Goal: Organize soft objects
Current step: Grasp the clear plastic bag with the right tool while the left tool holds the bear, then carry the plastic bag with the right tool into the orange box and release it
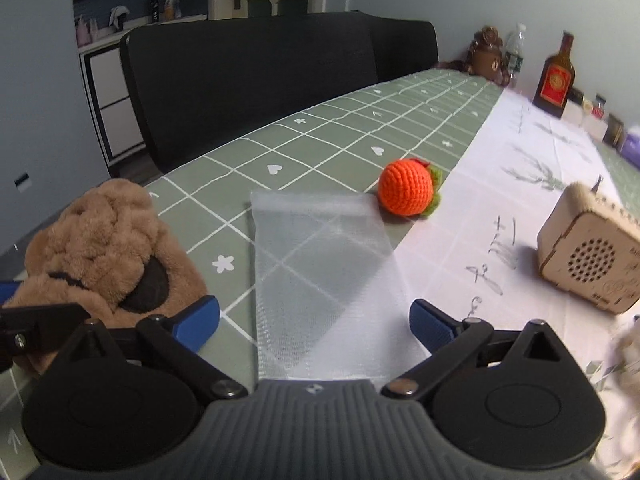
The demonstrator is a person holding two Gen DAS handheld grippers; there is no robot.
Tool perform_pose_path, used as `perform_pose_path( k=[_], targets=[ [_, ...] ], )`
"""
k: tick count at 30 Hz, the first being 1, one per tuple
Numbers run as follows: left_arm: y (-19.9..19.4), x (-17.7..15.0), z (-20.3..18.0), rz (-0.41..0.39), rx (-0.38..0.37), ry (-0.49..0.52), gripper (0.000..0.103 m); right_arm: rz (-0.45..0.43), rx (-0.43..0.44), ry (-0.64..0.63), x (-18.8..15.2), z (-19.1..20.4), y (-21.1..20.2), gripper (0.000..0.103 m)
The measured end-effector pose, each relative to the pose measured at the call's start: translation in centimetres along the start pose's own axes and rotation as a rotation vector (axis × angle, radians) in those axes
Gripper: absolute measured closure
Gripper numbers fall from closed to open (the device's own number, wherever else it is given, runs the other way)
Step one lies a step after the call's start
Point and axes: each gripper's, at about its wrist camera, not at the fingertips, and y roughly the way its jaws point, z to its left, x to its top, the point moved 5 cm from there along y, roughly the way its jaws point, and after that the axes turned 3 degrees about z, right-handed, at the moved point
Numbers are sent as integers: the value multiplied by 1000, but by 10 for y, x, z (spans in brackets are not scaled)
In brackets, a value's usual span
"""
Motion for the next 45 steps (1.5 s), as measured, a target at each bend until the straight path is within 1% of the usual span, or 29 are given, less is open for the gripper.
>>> perform_pose_path(
  k=[2, 3, 4, 5, 7, 8, 9, 12, 17, 24, 26, 28, 31, 32, 33, 34, 35, 37, 38, 39, 41, 42, 44, 45],
  targets=[
    [1, 1, 3, 1, -13, -5, 49, 2, 11, 24, -1, -2, 1, 5],
    [2, 1, 4, 1, -20, -10, 49, 4, 13, 21, -1, -2, 0, 8],
    [2, 2, 5, 2, -25, -13, 50, 10, 18, 18, 0, -1, -2, 20],
    [2, 2, 5, 2, -29, -15, 50, 9, 17, 15, 1, 0, -4, 30],
    [2, 2, 6, 1, -35, -20, 51, 7, 0, 13, 3, 0, -10, 69],
    [2, 2, 6, 1, -35, -23, 53, 8, -7, 9, 3, 0, -11, 79],
    [1, 2, 6, 0, -37, -30, 53, 7, -4, 0, 2, 1, -13, 99],
    [-4, 4, 4, -12, -40, -23, 54, 13, 12, 3, 1, -1, -15, 103],
    [-15, 6, 2, -36, -32, -27, 54, 13, 33, -5, -7, 1, -26, 103],
    [-34, 8, -11, -74, -14, 20, 61, -6, 45, 36, -10, -2, -47, 103],
    [-37, 8, -15, -78, -16, 31, 63, -19, 35, 33, -10, -2, -55, 103],
    [-36, 5, -19, -63, -21, 41, 63, -34, 31, 35, -10, -3, -62, 103],
    [-25, -7, -18, 0, -4, 24, 62, -48, 32, 45, -12, -4, -72, 103],
    [-20, -11, -17, 16, -8, 20, 57, -52, 28, 45, -14, -5, -75, 103],
    [-18, -16, -18, 14, -12, 28, 53, -54, 24, 45, -15, -5, -77, 103],
    [-17, -19, -19, -5, -4, 42, 46, -55, 22, 47, -18, -6, -79, 103],
    [-16, -21, -21, -23, 12, 59, 36, -56, 21, 49, -19, -7, -80, 103],
    [-11, -22, -24, -19, 32, 75, 24, -54, 16, 53, -23, -10, -81, 103],
    [-6, -22, -24, -9, 28, 64, 20, -51, 12, 57, -25, -11, -81, 103],
    [-3, -21, -23, -1, 27, 49, 19, -47, 10, 63, -26, -13, -80, 103],
    [2, -19, -22, 2, 34, 30, 19, -43, 6, 70, -29, -16, -80, 103],
    [2, -19, -23, 6, 36, 29, 24, -43, 2, 70, -30, -18, -81, 103],
    [0, -20, -23, 8, 53, 34, 39, -46, -3, 63, -31, -18, -82, 103],
    [-1, -21, -23, 9, 54, 46, 41, -48, -3, 61, -30, -19, -83, 103]
  ],
)
